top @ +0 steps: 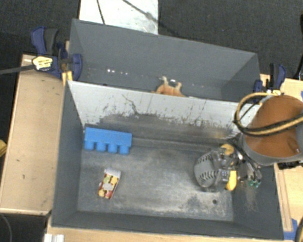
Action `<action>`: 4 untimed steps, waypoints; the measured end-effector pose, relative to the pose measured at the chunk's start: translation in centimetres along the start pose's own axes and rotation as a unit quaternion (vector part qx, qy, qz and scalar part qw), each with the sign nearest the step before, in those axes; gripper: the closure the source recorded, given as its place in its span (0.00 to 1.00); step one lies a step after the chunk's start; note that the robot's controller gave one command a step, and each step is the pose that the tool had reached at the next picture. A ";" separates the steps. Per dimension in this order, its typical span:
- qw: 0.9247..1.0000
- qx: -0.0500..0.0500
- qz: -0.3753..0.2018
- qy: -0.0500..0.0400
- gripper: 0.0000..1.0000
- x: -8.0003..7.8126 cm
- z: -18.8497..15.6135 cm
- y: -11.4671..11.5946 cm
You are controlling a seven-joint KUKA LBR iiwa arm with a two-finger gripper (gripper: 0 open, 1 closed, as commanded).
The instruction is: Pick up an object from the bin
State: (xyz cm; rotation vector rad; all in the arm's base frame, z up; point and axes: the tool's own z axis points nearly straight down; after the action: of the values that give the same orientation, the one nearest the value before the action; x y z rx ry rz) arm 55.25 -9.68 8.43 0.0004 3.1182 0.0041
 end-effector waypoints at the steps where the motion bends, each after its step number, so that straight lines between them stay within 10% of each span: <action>1: 1.000 0.000 -0.003 0.011 1.00 0.1 -3.2 -0.8; 4: 1.000 0.003 -0.030 0.005 1.00 1.8 -5.8 -2.0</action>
Offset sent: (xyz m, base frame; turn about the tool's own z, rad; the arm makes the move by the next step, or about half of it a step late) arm -0.0045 0.0044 -0.0143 -0.0194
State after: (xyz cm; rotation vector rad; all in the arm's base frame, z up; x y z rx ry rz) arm 53.31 -11.72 14.13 -0.0927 3.1270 -0.0049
